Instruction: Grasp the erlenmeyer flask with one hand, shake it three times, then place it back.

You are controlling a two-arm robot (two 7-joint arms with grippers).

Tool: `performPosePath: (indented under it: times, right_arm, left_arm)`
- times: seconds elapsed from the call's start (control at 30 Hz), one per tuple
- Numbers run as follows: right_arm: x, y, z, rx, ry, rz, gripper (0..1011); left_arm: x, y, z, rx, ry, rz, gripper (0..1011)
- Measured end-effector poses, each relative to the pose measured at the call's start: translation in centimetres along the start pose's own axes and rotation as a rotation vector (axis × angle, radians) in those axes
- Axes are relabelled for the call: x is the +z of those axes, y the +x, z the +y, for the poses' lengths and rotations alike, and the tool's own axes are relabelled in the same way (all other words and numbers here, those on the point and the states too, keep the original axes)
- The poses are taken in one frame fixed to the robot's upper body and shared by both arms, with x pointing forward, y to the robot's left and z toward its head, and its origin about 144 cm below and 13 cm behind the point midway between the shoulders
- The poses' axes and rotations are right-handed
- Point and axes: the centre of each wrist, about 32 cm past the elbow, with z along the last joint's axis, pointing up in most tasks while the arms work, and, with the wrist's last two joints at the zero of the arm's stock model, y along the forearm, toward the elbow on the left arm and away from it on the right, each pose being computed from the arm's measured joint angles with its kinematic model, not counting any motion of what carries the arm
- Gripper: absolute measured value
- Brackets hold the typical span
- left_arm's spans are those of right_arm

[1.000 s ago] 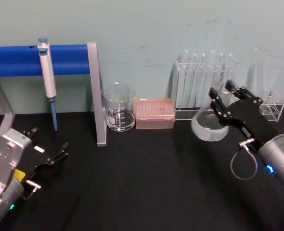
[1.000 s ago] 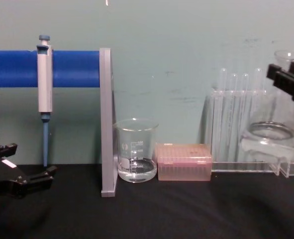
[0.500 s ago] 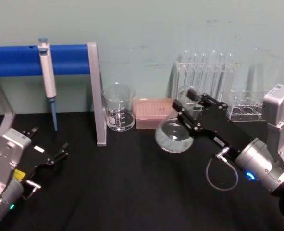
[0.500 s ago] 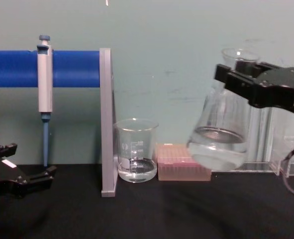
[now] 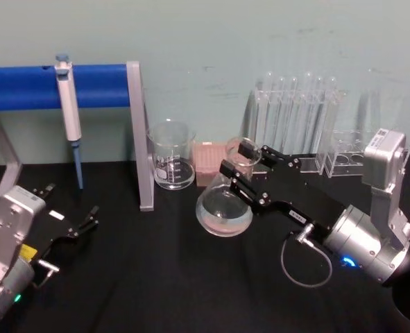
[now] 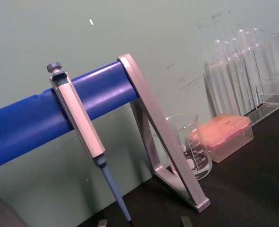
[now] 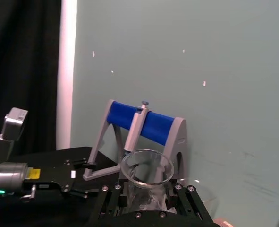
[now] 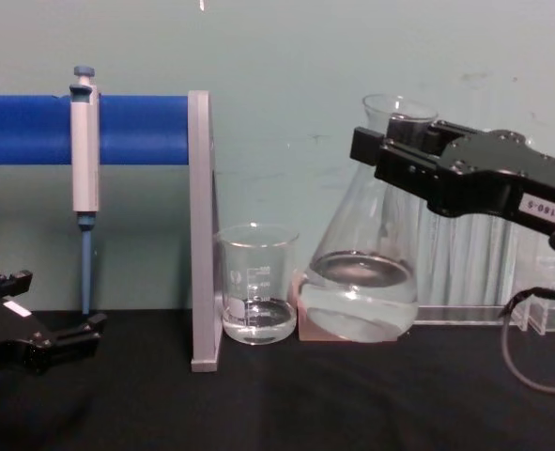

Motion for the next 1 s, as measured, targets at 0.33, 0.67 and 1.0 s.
performPosePath:
  times: [0.33, 0.67, 1.0]
  right_arm:
    - [0.01, -0.18, -0.04, 0.025, 0.001, 0.007, 449]
    - [-0.05, 0.0, 0.03, 0.025, 0.001, 0.006, 449]
    - [-0.36, 0.62, 0.38, 0.021, -0.006, 0.013, 449]
  left_arm:
    - [0.0, 0.0, 0.0, 0.0, 0.0, 0.0, 1001]
    - [0.0, 0.0, 0.0, 0.0, 0.0, 0.0, 1001]
    - [0.0, 0.0, 0.0, 0.0, 0.0, 0.0, 1001]
